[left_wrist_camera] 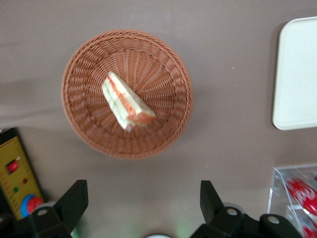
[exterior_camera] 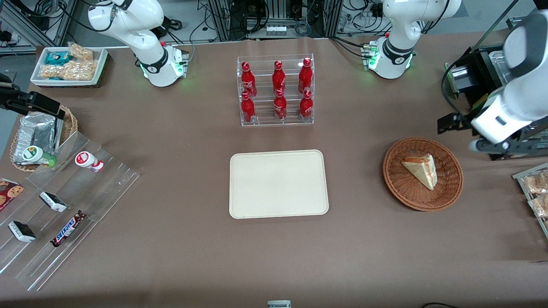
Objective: Place sandwich from basket to tray
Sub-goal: 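Move the left gripper over the wrapped sandwich in the wicker basket, then lower the left gripper and close it on the wrapped sandwich, then lift the sandwich and carry it with the left gripper over the cream tray, then lower the sandwich onto the tray and open the left gripper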
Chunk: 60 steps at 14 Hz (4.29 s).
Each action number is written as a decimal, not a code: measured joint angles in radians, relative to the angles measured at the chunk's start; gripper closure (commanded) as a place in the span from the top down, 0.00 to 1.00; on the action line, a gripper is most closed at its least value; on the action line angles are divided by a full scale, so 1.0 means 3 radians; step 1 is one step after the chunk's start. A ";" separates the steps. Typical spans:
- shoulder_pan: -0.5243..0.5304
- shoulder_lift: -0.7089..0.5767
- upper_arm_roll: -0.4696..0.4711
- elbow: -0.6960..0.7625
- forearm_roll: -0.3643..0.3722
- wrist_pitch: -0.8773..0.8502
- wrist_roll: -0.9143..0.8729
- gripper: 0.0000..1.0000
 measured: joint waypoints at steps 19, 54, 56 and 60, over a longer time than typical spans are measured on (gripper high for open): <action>0.0139 0.0500 0.0135 -0.1422 0.0000 0.2307 -0.2475 0.54; -0.2093 0.2463 -0.0271 0.1361 -0.0139 0.1683 -0.2665 1.00; -0.2093 0.2464 -0.0268 0.1383 -0.0125 0.1684 -0.2712 1.00; -0.2070 0.2261 -0.0215 0.1526 -0.0117 0.1619 -0.2765 1.00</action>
